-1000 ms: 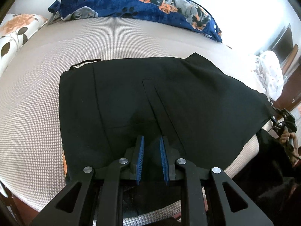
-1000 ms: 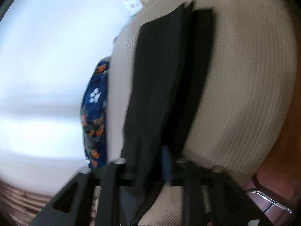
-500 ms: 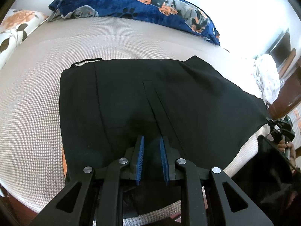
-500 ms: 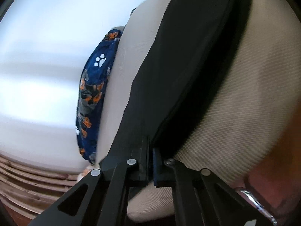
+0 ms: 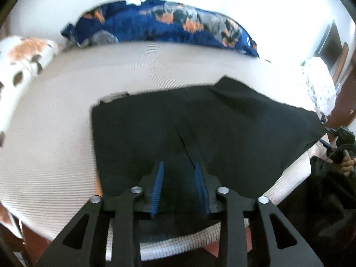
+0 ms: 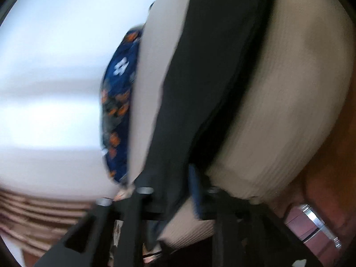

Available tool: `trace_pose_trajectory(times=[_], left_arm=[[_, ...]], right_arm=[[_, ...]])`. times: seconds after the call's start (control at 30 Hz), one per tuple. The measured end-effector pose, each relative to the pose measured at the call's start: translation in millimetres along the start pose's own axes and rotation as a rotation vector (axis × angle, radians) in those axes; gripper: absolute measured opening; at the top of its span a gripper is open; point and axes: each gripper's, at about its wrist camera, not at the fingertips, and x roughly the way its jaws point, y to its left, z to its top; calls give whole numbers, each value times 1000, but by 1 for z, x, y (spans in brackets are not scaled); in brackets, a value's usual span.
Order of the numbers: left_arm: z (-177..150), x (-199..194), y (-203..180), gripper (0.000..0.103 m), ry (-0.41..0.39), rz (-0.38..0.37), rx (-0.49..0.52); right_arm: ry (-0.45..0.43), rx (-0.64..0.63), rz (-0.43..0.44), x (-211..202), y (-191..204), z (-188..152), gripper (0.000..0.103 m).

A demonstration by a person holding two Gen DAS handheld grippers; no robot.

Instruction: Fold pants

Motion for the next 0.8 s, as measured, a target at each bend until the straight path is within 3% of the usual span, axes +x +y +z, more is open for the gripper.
trace_pose_trajectory(times=[0.07,0.13,0.2,0.27,0.33,0.5,0.57,0.67,0.73,0.8], left_arm=[[1,-18,5,39,-42,-2,-39],[1,-34,16,49,-73,8,-106],[0,-51,35,52,-94,-4,-197],[-2,-62,55,52,-96,-16,-262],[-7,-65,74,52,-39,-21,-298],[-30,-51,102,52,109,-176,-391],[-37,-44,103,52,135,-210,-402],[-43,-30,100,52,176,-330,-429],[-46,-14,98,52,234,-333,-447],[-46,-7,96,51,220,-332,-446]], right_arm=[[117,7,51,28,13,-17,42],[200,-27,48,55,33,-36,42],[292,-49,42,83,49,-56,42],[348,-105,-34,106,63,-77,42],[393,-169,-81,123,71,-92,42],[406,-163,-111,136,61,-104,42],[407,-149,-107,135,58,-106,42],[398,-167,-120,140,59,-109,42],[398,-155,-115,144,61,-110,44],[399,-145,-114,144,58,-110,45]])
